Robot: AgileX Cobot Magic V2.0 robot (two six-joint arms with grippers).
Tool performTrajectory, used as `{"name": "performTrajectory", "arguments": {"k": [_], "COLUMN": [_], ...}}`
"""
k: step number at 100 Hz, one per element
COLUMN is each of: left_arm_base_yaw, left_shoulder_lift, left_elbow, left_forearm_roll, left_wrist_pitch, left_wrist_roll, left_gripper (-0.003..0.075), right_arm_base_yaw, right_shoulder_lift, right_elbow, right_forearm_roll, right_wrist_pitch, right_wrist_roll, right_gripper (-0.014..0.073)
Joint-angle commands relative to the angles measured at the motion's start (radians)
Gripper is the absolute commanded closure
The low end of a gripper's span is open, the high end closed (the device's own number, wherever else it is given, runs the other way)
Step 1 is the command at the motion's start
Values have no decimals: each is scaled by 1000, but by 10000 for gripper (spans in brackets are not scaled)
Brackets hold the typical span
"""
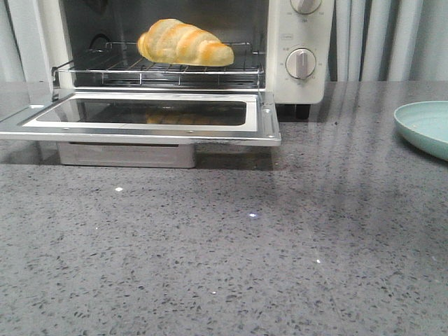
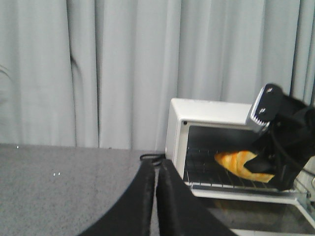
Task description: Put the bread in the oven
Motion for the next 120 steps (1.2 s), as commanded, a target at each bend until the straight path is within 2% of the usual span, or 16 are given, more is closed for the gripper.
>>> {"name": "performTrajectory", "arguments": {"k": [1, 17, 37, 53, 71, 93, 108, 120], "left_arm_base_yaw": [1, 11, 12, 12, 12, 12, 12, 12], "left_shoulder_lift": [-24, -25, -25, -25, -25, -25, -25, -25], "left_elbow": [20, 116, 301, 438, 552, 608, 609, 609], "left_forearm_roll": [-3, -51, -88, -102, -79, -93, -126, -126], "left_wrist_pitch": [-61, -138, -332, -475, -520, -542, -543, -543], "left_wrist_roll": [-6, -6, -6, -6, -6, -6, -6, -6], "left_gripper": [742, 742, 742, 741, 742, 742, 741, 742], "right_arm_base_yaw": [16, 51, 63, 63, 63, 63, 55, 45], "right_shoulder_lift": [-91, -144, -217, -275, -350, -417, -450, -469], "right_elbow": [-38, -38, -38, -38, -34, -26, 42, 98], "right_forearm_roll": [-29, -13, 41, 67, 67, 69, 69, 64], "right_wrist_pitch": [22, 154, 291, 361, 363, 363, 363, 363], "right_wrist_roll": [11, 11, 11, 27, 57, 57, 57, 57], "right_gripper": [235, 235, 235, 235, 251, 505, 652, 667]}}
